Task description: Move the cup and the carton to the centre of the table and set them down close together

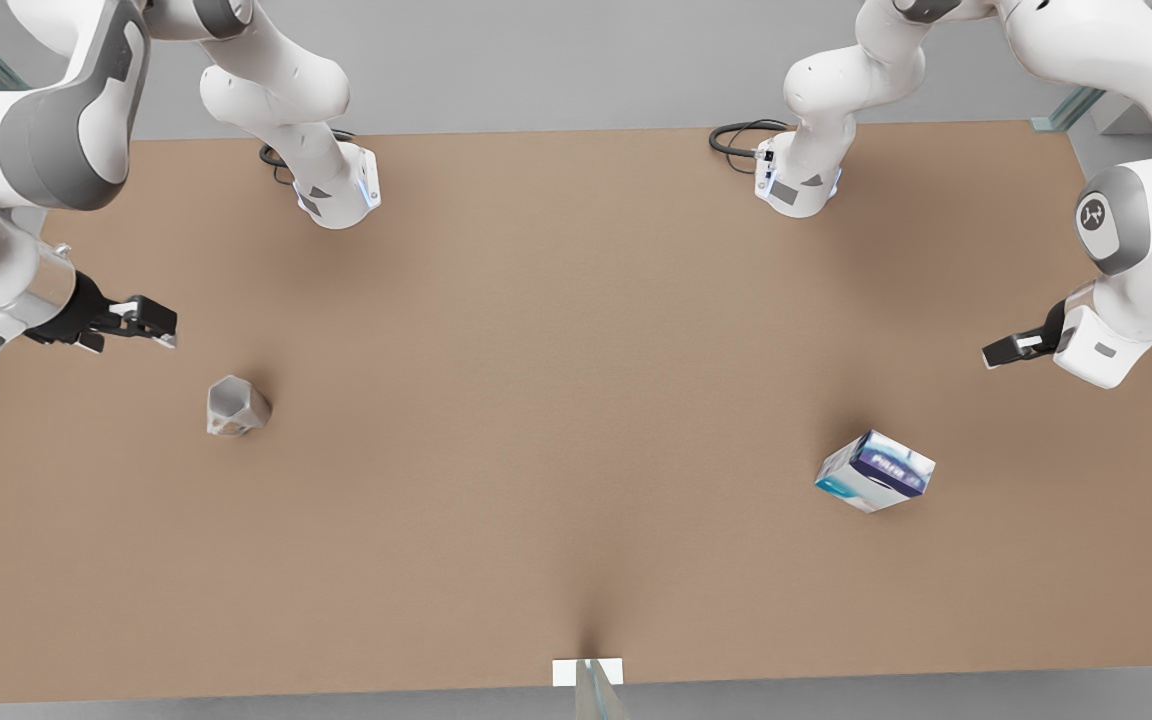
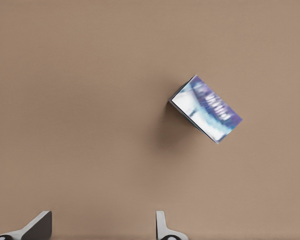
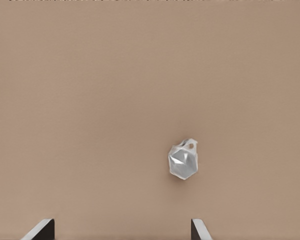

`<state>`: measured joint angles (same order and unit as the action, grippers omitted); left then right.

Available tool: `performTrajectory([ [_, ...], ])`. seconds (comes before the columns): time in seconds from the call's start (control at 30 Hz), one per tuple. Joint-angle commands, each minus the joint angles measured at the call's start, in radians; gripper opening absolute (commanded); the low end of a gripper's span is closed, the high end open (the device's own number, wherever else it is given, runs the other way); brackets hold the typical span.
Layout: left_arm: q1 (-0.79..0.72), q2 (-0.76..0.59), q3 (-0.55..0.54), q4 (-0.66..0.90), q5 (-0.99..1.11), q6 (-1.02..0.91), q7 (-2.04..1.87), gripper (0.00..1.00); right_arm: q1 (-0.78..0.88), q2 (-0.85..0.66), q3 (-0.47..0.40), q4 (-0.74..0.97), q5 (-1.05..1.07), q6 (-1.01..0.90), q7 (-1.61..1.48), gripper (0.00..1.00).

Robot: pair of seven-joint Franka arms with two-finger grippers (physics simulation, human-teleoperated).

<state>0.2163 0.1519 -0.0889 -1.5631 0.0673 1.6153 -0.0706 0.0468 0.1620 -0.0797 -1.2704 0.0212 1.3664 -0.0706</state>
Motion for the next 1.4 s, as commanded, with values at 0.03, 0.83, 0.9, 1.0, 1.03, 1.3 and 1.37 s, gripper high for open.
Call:
performTrajectory([
  [0.03, 0.0, 0.0, 0.0, 0.0, 0.0, 0.0, 0.0, 1.0, -0.001, 0.002, 0.0, 0.002, 0.008, -0.003, -0.002, 1.0],
  [0.83, 0.003, 0.069, -0.011, 0.0, 0.002, 0.031, 0.003, 1.0, 0.007, -0.236, 0.069, -1.054, -0.07, 0.729, 0.199, 1.0],
  [0.9, 0.003, 0.072, -0.011, 0.0, 0.002, 0.031, 0.003, 1.0, -0.012, -0.234, 0.06, -1.101, -0.096, 0.827, 0.201, 1.0],
  [1.0, 0.003, 0.074, -0.011, 0.0, 0.002, 0.031, 0.003, 1.0, -0.03, -0.185, 0.034, -1.104, -0.119, 0.939, 0.199, 1.0],
  [1.03, 0.005, 0.074, -0.011, 0.0, 0.002, 0.031, 0.003, 1.0, -0.03, -0.167, 0.034, -1.104, -0.119, 0.961, 0.199, 1.0],
  [1.3, 0.005, 0.075, -0.011, 0.0, 0.002, 0.031, 0.003, 1.0, -0.088, -0.075, 0.034, -1.095, -0.119, 1.096, -0.048, 1.0],
  [1.37, 0.005, 0.075, -0.011, 0.0, 0.002, 0.031, 0.003, 1.0, -0.097, -0.065, 0.032, -1.095, -0.119, 1.097, -0.048, 1.0],
])
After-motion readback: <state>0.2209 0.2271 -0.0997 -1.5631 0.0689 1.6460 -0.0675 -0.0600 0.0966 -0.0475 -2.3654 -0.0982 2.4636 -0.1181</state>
